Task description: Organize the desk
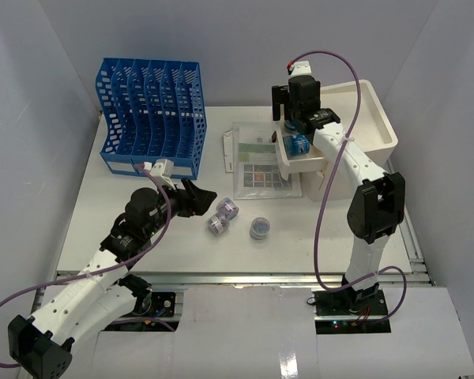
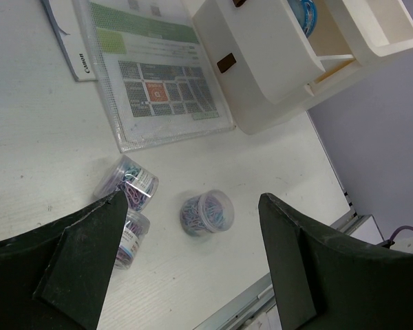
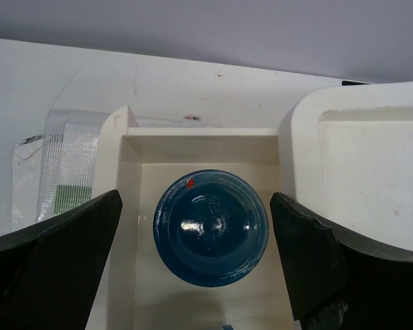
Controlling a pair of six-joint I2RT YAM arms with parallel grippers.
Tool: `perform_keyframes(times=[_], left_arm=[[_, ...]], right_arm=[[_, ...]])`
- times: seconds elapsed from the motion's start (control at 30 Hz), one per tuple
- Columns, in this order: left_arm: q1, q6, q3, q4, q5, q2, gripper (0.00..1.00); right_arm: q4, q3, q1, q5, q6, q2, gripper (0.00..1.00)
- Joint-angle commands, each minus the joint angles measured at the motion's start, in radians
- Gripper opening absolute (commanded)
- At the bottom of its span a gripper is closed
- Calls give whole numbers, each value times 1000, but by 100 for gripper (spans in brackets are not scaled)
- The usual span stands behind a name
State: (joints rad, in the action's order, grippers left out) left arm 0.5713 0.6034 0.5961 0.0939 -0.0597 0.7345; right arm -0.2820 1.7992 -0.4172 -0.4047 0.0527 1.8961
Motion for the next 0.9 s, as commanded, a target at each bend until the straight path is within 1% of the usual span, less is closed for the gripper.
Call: perform_keyframes(times=[0.0, 0.13, 0.27, 0.5, 0.73, 0.87], left_arm=[[-4, 12, -16, 0, 0, -15, 88], [-5, 19, -18, -2, -3, -20, 88], [-5, 21, -18, 3, 0, -28, 88], [-4, 27, -23, 1, -6, -26, 88], [-5, 32, -24, -2, -9, -29, 88], [-5, 32, -25, 0, -8, -35, 88]], right_arm=[[33, -3, 36, -37, 4, 0, 92], [34, -13, 41, -31, 4, 4, 90], [34, -45, 43, -19, 12, -7, 85], [32, -60, 41, -51, -16, -18, 85], [10, 2, 41, -82, -114, 15, 88], [-4, 22, 41, -70, -169, 30, 89]])
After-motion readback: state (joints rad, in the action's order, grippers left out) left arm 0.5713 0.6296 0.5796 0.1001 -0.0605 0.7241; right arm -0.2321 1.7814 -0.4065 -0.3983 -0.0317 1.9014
